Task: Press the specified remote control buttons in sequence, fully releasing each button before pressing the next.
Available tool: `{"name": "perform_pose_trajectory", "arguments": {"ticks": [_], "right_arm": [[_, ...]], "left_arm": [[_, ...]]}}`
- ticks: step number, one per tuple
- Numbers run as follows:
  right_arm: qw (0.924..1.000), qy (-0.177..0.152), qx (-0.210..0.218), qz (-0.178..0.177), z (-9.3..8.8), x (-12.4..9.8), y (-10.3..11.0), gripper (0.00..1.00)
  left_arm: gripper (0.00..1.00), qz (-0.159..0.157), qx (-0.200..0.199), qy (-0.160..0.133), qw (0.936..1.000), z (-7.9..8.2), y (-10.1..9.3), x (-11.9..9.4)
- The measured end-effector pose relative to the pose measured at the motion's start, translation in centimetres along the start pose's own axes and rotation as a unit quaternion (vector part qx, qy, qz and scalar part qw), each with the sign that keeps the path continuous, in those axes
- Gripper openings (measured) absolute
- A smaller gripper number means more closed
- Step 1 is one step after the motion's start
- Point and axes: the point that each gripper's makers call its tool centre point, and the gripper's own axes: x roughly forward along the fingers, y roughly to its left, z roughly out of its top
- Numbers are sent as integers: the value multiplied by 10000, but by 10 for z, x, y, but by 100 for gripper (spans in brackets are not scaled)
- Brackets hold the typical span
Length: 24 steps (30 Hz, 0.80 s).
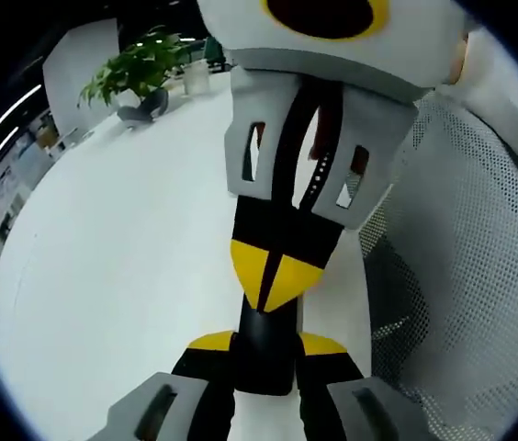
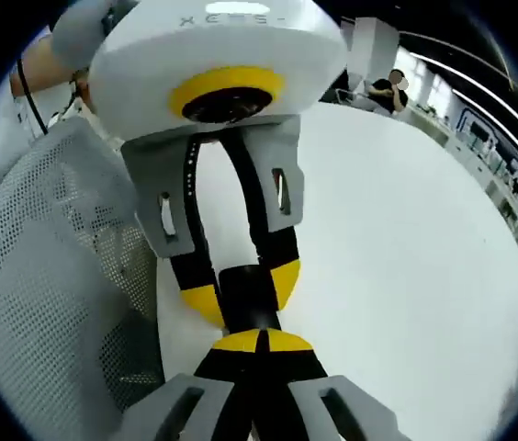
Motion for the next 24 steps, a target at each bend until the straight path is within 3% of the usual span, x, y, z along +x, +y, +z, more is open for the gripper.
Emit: {"name": "perform_pose_trajectory", "arguments": {"ticks": [4, 9, 13, 16, 21, 24], "right_arm": [[9997, -213, -64, 51, 9, 6, 7, 0], [9997, -233, -102, 52, 8, 5, 11, 1], [9997, -152, 174, 17, -7, -8, 8, 6], [9992, -109, 382, -76, -24, -18, 3, 19], [9977, 118, 641, -193, -55, -25, -5, 30], [9978, 2, 637, -200, -52, -26, -6, 30]], "left_arm": [[23, 2, 18, 29, 10000, 0, -1, 0], [23, 13, 21, 49, 10000, -1, -1, 0], [23, 14, 15, 93, 10000, -1, -2, 0], [23, 9, 24, 136, 9999, -1, -2, 0], [23, 2, 7, 129, 9999, -1, -2, 0], [23, 12, 44, 148, 9999, -1, -2, 0]]}}
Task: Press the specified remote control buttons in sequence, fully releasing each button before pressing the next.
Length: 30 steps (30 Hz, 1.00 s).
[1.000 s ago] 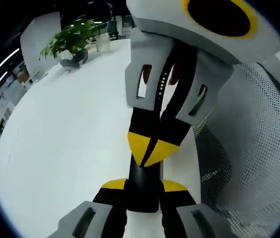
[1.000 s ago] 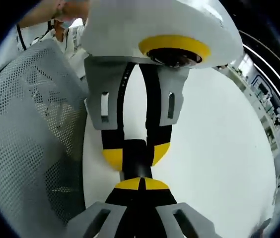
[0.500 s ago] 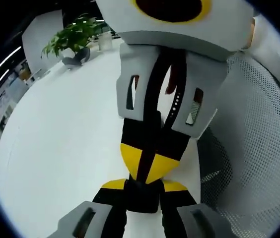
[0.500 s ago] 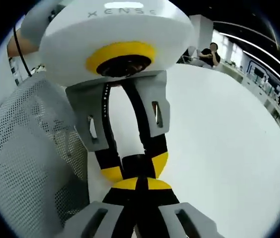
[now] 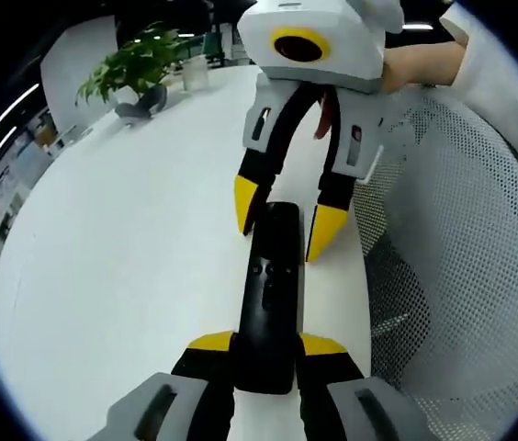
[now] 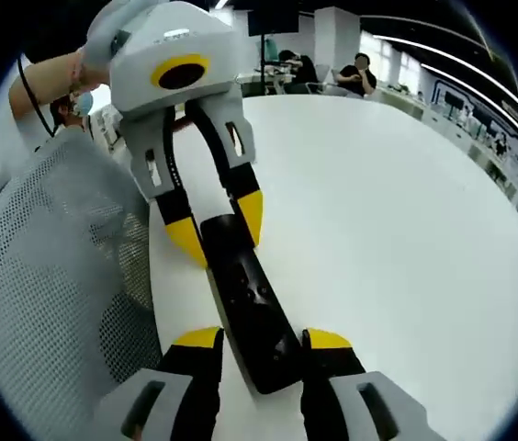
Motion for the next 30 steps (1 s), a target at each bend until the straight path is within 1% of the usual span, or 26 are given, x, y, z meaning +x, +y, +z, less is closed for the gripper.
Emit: {"name": "perform_pose_trajectory", "arguments": {"ticks": [4, 6, 8, 11, 12, 14, 16, 18, 20, 22, 23, 26, 28, 29, 30], "right_arm": [[9999, 8, -125, -5, 5, 5, 1, 27], [9997, 29, -242, 3, 8, 7, 3, 27], [9991, 71, -427, -2, 8, 9, 3, 26], [9991, 73, -415, -5, 8, 9, 2, 26], [9992, 49, -384, -3, 8, 9, 2, 26], [9994, 20, -338, -4, 8, 8, 2, 26], [9995, -6, -309, 3, 8, 9, 2, 26], [9997, -25, -235, 6, 8, 9, 1, 26], [9998, -31, -205, 11, 9, 8, 1, 26], [9998, -39, -188, 10, 9, 8, 1, 26], [9998, -49, -187, 9, 9, 8, 1, 26], [9998, -70, -180, 10, 9, 8, 1, 26], [9998, -77, -178, 12, 9, 8, 1, 26], [9998, -77, -176, 17, 9, 8, 1, 26], [9998, -76, -172, 23, 9, 8, 1, 26]], "left_arm": [[23, 12, 13, 29, 10000, 0, 0, 0], [23, 27, -74, -33, 10000, 0, 1, 0], [23, 44, -91, -176, 9998, -1, 1, -1], [24, 203, -331, -515, 9979, 2, 2, -1], [24, 234, -462, -598, 9969, 1, 2, -1], [25, 294, -527, -694, 9958, 2, 3, -1], [26, 343, -870, -831, 9921, 4, 4, -1], [27, 376, -1107, -995, 9881, 7, 6, 0], [27, 363, -1215, -1054, 9863, 6, 6, -1], [27, 374, -1269, -1190, 9840, 9, 6, -5], [29, 428, -1374, -1350, 9803, 14, 8, -10], [35, 817, -1449, -1762, 9702, 26, 20, -27], [40, 1051, -1562, -2096, 9595, 34, 28, -42], [41, 1210, -1653, -2277, 9520, 38, 33, -51], [42, 1285, -1702, -2398, 9471, 40, 35, -58]]}}
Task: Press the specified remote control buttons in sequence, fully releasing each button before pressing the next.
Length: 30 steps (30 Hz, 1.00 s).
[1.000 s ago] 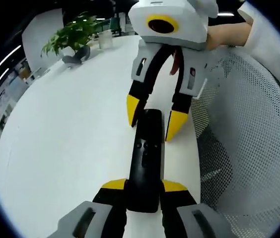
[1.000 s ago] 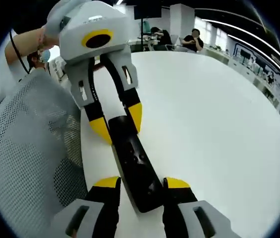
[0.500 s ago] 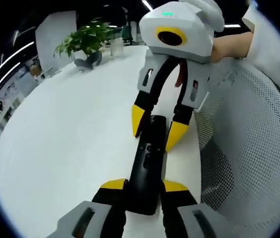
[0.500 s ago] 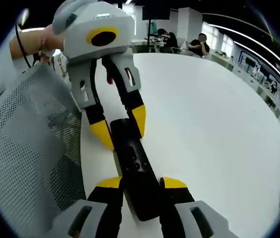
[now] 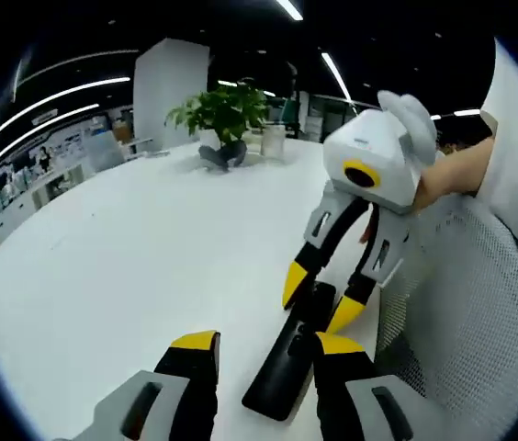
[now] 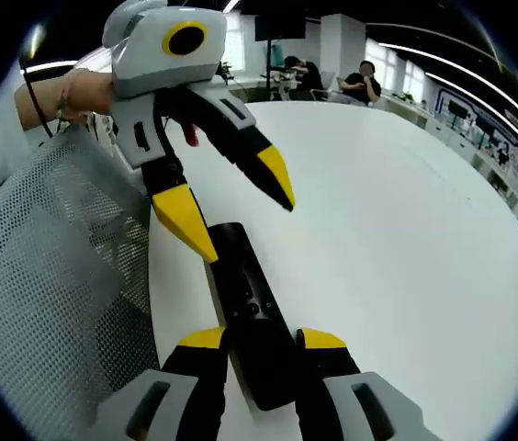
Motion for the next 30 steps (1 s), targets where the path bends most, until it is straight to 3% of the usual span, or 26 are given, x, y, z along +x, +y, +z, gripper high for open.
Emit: {"name": "perform_pose_trajectory", "arguments": {"ticks": [6, 12, 23, 30], "right_arm": [[10000, 9, 2, 34, 0, 0, 0, 26], [9999, 42, -67, 100, -1, 0, 0, 26], [9993, 146, -217, 264, -1, -1, 0, 25], [9982, 281, -174, 493, 0, -2, -3, 24]], "left_arm": [[54, 429, -212, -958, 9942, 37, 10, -31], [64, 667, -178, -1489, 9864, 66, 7, -57], [75, 1048, -233, -2035, 9732, 94, 6, -84], [85, 1202, -319, -2032, 9712, 85, 20, -93]]}}
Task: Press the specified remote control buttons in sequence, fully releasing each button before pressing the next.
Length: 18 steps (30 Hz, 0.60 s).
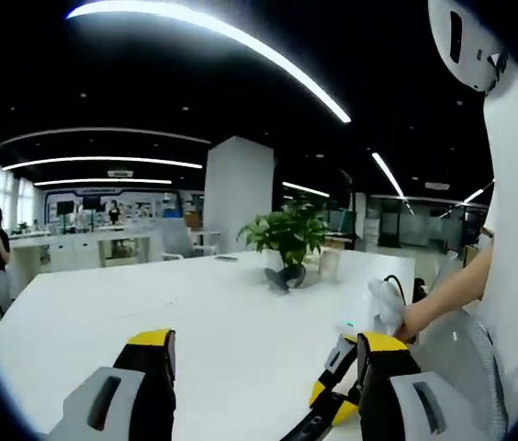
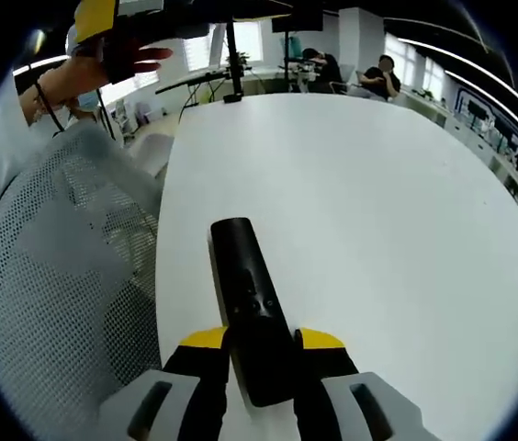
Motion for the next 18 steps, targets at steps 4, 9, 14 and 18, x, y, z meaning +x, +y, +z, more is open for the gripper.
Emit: {"name": "perform_pose_trajectory", "arguments": {"ticks": [4, 9, 14, 18], "right_arm": [[10000, 41, -10, 21, -1, -1, -3, 24], [9999, 111, -46, -16, -1, -1, -11, 24], [9998, 179, -65, -56, -2, -3, -23, 24], [9997, 222, -50, -83, -2, -3, -34, 25]], "left_arm": [[89, 95, -141, -8, 9999, -6, 6, -5], [94, 190, -257, -67, 9995, -14, 13, -12], [96, 224, -315, -81, 9992, -20, 16, -17], [97, 300, -291, -34, 9991, -23, 15, -19]]}}
